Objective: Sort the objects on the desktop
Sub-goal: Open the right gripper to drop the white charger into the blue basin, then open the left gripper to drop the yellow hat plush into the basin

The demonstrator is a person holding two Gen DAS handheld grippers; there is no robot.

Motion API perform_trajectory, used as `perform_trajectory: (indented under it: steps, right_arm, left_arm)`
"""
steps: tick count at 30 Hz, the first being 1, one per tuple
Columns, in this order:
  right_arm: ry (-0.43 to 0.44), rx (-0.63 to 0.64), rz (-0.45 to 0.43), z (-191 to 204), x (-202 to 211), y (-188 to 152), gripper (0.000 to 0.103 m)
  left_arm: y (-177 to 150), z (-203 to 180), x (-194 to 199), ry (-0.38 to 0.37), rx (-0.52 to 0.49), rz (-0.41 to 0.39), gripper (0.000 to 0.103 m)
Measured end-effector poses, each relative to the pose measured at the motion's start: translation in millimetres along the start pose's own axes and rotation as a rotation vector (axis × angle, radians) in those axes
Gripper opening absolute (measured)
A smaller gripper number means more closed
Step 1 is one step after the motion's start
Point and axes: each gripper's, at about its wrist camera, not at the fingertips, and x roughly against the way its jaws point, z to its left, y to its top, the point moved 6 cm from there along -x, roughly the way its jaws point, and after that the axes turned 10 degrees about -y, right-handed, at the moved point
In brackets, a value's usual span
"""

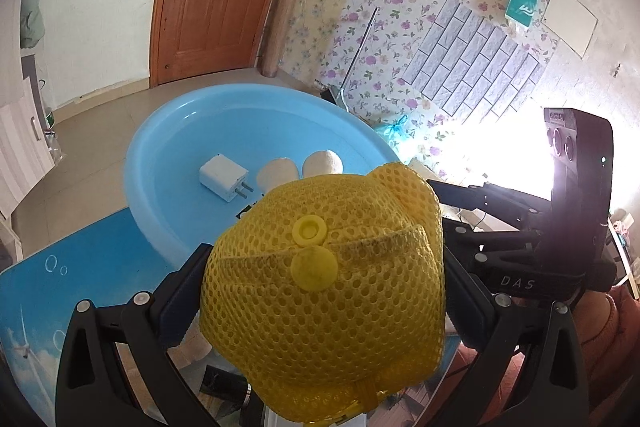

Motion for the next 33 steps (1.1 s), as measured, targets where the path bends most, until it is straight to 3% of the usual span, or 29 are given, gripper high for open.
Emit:
perform_trajectory:
  steps: [6, 12, 17, 23, 26, 33]
  right_arm:
    - [0.001, -0.013, -0.003, -6.3, 2.0, -5.7, 0.061]
    - [0.015, -0.027, -0.007, -11.7, 4.5, -9.5, 0.061]
    - [0.009, -0.044, -0.015, -19.7, 3.7, -6.4, 0.061]
    - [0.015, -0.056, -0.013, -27.1, 1.5, -7.1, 0.063]
    - [0.028, -0.056, -0.019, -27.1, 1.3, -8.7, 0.068]
    - [0.177, 0.026, -0.076, 18.9, 12.6, -7.6, 0.079]
  left_arm:
    - [6.4, -2.6, -0.8, -0.004, -0.009, -0.001, 0.103]
    - [33.4, -9.5, -19.1, -0.001, -0.042, 0.0, 0.103]
    - [50.2, -7.0, -43.2, 0.067, -0.068, 0.028, 0.103]
    - [47.3, -13.6, -52.4, -0.044, -0.013, 0.029, 0.103]
    - [46.4, -8.5, -54.6, -0.038, 0.031, 0.033, 0.103]
    - [43.5, -5.6, -55.1, -0.065, 0.08, 0.033, 0.103]
